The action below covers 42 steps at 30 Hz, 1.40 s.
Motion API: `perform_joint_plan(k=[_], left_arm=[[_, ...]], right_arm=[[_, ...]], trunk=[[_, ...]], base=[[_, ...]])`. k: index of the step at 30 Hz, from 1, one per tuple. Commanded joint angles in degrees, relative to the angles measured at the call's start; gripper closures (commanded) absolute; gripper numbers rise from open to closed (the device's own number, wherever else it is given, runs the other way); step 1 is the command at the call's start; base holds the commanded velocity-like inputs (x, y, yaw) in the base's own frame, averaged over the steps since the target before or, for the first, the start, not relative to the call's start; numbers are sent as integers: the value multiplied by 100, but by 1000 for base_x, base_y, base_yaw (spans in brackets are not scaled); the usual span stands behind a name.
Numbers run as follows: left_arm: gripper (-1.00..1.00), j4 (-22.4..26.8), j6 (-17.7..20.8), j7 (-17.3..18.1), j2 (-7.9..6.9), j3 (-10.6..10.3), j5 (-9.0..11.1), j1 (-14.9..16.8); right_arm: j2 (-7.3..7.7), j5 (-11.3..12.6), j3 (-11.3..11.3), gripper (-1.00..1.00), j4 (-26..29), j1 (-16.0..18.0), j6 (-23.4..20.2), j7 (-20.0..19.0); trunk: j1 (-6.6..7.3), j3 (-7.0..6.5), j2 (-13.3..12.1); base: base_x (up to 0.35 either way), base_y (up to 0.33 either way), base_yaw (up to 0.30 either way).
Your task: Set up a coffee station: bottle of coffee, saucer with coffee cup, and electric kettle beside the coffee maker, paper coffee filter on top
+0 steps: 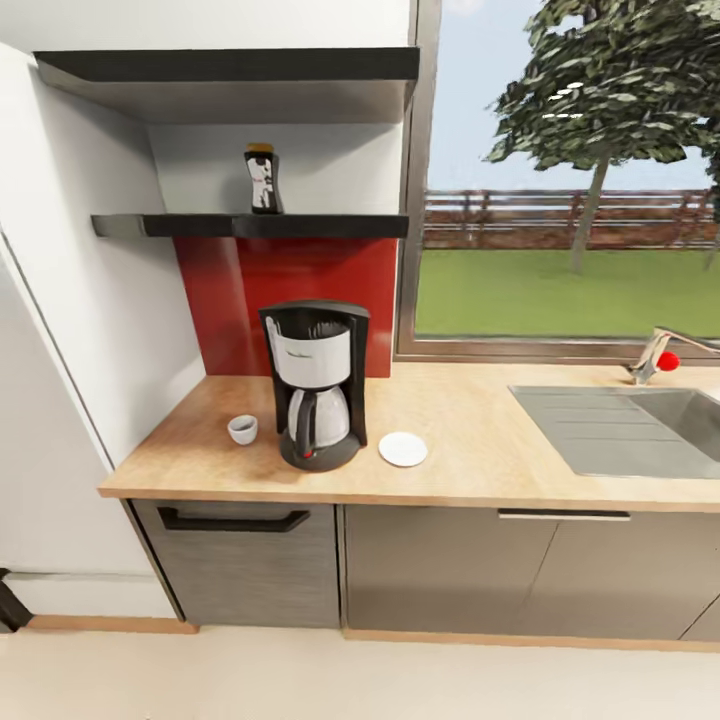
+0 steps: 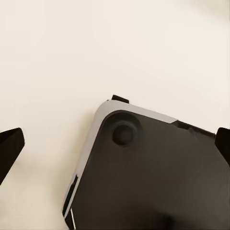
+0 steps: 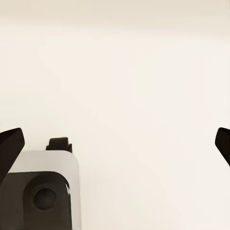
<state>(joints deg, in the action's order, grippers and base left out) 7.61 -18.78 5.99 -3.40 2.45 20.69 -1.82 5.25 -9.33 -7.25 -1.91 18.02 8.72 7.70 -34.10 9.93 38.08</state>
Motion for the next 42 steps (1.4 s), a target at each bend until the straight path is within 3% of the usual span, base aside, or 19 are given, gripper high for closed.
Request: perform_joint_plan(k=[1, 8, 25, 42], left_arm=[[-100, 5, 2, 52, -8, 24, 58, 0], [-100, 4, 5, 52, -51, 17, 221, -1], [-100, -6, -115, 52, -38, -12, 220, -2], [-100, -22, -193, 52, -21, -68, 207, -2]], right_arm=[[3, -60, -48, -100, -20, 9, 33, 25], [15, -59, -48, -100, -19, 9, 71, 30], [10, -43, -48, -100, -20, 9, 87, 25], [-15, -43, -48, -100, -20, 9, 94, 30]], trunk=[[-3, 14, 8], [-3, 40, 8], [-3, 43, 8], [-3, 43, 8]], base=[[132, 286, 226], [139, 305, 143], [136, 316, 17], [112, 323, 261]])
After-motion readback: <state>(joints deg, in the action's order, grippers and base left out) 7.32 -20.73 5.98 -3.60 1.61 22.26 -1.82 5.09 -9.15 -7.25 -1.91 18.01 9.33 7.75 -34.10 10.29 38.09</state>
